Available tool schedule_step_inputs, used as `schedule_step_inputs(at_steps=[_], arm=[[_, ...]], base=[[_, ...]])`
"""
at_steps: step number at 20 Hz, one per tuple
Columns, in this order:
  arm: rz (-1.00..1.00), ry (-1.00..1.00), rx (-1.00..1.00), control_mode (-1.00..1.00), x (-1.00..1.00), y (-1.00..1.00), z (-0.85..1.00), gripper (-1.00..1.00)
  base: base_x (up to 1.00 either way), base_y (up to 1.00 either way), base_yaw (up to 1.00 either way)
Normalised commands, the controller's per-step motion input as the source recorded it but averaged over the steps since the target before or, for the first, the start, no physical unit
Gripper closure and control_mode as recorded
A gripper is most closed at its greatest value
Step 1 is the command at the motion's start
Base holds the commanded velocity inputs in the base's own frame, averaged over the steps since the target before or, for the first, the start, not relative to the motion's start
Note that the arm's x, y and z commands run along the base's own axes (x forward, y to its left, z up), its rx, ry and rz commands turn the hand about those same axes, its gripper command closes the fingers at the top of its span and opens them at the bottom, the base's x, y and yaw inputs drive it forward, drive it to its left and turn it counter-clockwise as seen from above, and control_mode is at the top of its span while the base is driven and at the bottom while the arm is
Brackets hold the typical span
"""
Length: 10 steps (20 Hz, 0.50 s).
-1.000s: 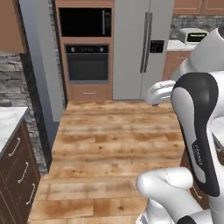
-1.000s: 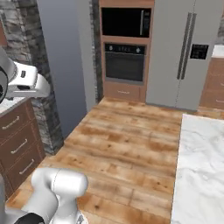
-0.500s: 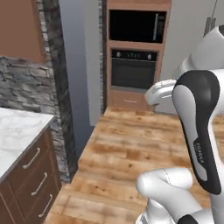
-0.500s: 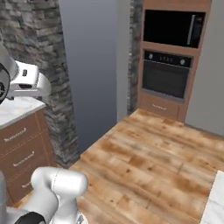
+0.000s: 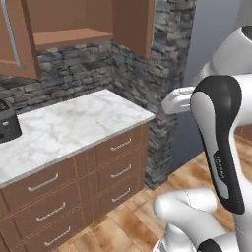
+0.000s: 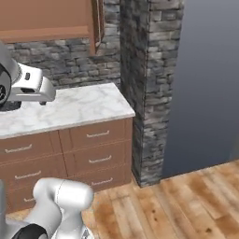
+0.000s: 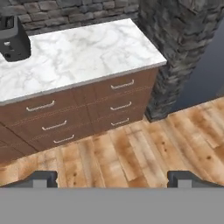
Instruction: Open the cabinet. Pick the soap dispenser and place it next to the sink. Then close the cabinet.
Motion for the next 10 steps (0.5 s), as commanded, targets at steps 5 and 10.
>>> schedule_step_inputs(at_steps=[5,10], arm=[[0.0,0.0,0.0,1.0,0.0,0.0,0.0,-1.0],[0.0,0.0,0.0,1.0,0.0,0.0,0.0,-1.0]], base=[[0.31,0.0,1.0],[0.86,-0.39,0.53]])
